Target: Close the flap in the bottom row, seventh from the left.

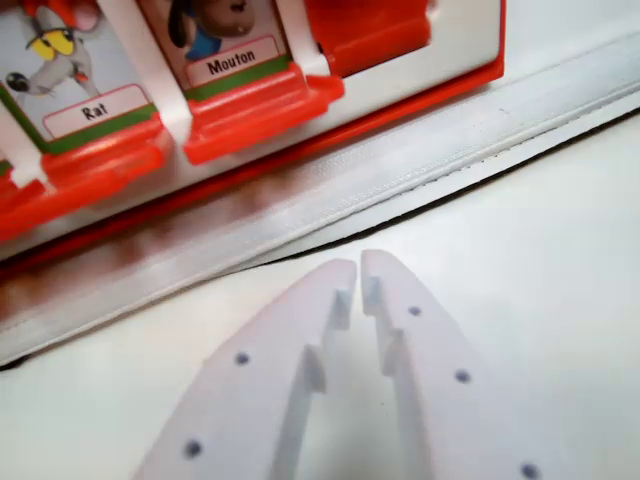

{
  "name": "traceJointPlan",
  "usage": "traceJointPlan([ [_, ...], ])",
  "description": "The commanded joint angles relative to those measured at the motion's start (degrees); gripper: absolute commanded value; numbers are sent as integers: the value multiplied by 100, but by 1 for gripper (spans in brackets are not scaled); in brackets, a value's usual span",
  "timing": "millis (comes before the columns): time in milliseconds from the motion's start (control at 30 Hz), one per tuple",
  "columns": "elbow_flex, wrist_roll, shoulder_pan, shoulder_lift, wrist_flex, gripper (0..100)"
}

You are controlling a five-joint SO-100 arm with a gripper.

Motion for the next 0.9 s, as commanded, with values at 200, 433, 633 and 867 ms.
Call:
traceJointPlan([
  [200,-1178,88,-167,-369,-88,0],
  [433,-1503,167,-114,-510,-62,0],
  [633,-1652,220,-132,-633,-62,0],
  [867,-1934,272,-211,-747,-35,0],
])
